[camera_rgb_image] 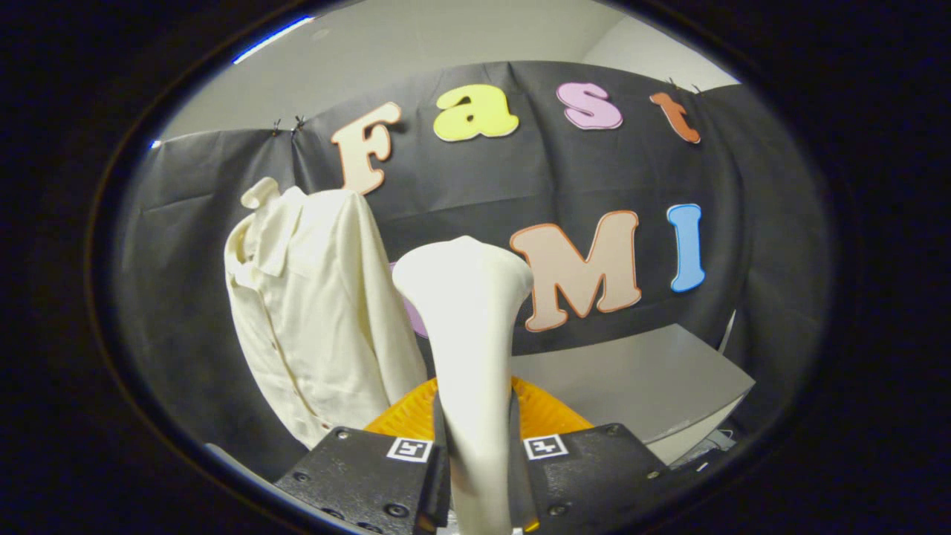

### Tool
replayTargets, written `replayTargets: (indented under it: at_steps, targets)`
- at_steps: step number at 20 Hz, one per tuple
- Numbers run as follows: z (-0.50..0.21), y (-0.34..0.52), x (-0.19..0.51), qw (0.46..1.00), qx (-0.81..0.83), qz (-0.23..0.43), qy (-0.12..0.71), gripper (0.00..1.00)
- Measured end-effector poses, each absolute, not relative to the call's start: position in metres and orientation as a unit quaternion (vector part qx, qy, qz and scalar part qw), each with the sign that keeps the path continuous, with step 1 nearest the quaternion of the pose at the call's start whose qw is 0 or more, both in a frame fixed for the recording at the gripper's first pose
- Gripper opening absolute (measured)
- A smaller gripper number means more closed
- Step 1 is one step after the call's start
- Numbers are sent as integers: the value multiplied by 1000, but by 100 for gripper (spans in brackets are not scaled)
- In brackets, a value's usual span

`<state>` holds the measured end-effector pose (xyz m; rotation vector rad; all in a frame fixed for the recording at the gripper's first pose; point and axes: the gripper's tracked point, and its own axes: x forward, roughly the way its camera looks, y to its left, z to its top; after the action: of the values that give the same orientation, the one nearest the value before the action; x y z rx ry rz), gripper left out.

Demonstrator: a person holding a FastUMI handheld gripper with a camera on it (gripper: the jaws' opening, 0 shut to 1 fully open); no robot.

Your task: Iron the clothes twice with a garment steamer, once on the left side and once on the right side.

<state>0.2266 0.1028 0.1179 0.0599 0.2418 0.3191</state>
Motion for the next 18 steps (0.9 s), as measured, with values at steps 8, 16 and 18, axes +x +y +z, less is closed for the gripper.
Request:
replayTargets:
  at_steps: [8,16,18]
  targets:
    - [138,213,163,984,58,153,63,30]
    - [107,335,142,967,105,221,65,30]
    - [94,352,142,969,101,217,68,30]
